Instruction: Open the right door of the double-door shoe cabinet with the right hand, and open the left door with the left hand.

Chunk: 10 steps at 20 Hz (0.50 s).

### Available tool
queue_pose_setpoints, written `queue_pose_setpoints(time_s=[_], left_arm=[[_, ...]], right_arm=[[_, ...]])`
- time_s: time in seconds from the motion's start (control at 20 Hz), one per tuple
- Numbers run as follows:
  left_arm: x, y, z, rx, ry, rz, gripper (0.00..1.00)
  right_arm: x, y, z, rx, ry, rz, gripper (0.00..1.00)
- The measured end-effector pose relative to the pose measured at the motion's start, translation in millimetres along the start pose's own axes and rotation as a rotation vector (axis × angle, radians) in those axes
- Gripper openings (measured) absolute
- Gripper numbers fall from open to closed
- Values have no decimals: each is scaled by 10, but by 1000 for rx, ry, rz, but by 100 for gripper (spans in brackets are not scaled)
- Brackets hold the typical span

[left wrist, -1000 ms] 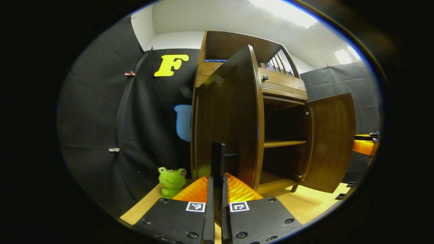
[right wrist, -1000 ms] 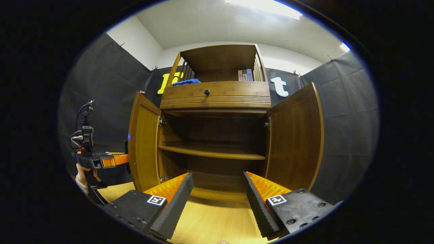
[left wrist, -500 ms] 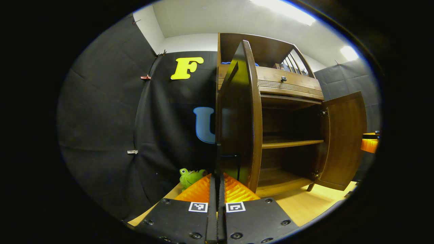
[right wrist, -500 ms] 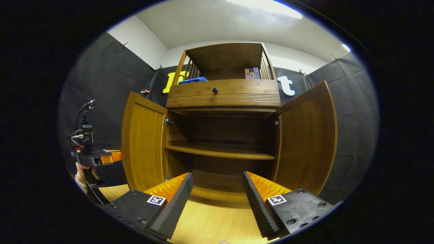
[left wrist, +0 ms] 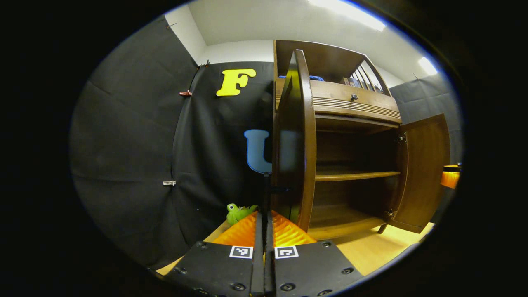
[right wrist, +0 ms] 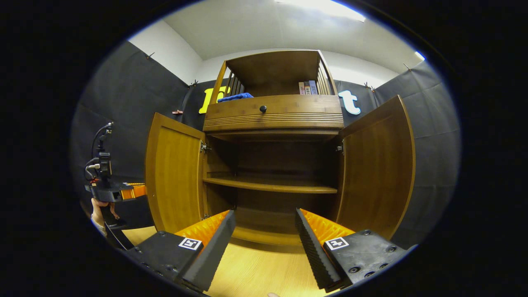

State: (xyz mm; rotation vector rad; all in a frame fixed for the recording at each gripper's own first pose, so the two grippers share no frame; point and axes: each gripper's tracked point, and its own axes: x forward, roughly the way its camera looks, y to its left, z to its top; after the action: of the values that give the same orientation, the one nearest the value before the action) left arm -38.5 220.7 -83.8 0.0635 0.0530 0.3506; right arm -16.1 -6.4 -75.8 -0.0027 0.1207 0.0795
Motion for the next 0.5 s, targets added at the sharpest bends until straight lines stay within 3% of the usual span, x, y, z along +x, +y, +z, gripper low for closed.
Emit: queue_pose_setpoints(time_s=[0.2,0.5], left_arm=[[-269,43,219,-29,-30,23,5],[-716,-496,708,-72,-109,-81,5]], right_arm=[[-7,-15,10,9,-4,5,93],[-42,-34,52,17,-15,-3,93]])
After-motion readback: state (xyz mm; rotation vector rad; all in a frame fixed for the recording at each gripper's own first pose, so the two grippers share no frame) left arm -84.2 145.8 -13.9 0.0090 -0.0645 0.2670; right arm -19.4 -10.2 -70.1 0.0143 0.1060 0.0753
